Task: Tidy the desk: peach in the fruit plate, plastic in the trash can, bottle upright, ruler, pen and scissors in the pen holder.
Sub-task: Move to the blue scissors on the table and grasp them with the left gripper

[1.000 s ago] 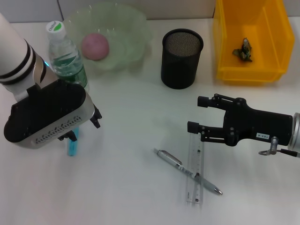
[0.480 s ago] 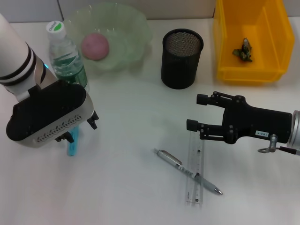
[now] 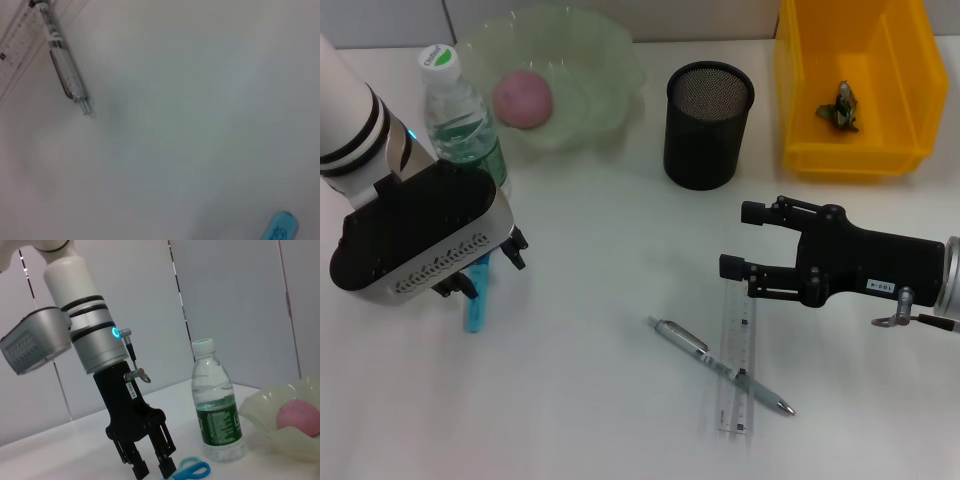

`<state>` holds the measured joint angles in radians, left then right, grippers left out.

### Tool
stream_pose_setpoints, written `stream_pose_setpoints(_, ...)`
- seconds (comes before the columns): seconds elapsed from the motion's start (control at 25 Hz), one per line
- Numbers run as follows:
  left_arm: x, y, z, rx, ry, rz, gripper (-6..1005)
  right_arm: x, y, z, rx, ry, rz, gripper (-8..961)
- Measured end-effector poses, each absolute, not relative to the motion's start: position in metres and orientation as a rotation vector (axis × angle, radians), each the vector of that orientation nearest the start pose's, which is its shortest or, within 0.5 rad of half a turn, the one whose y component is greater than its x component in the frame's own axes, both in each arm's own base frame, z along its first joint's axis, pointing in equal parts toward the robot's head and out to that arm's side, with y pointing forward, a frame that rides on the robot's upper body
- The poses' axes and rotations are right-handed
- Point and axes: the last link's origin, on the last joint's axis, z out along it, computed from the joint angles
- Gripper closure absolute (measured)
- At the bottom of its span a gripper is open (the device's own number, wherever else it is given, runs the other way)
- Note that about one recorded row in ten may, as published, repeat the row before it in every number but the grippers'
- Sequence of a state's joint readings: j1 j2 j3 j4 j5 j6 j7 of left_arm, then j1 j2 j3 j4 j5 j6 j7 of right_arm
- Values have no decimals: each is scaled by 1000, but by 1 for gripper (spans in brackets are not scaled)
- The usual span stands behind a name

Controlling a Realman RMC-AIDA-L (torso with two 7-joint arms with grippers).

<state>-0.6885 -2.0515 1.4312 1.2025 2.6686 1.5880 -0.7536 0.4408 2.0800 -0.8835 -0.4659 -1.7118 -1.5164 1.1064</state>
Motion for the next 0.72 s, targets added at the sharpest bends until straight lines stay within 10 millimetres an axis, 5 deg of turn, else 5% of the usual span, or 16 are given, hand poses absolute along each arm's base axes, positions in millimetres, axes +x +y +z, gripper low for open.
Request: stream_pose_setpoints(0.72,-199,363,-6,-2720,1675,926,472,272,297,-34,-2671,542,882,140)
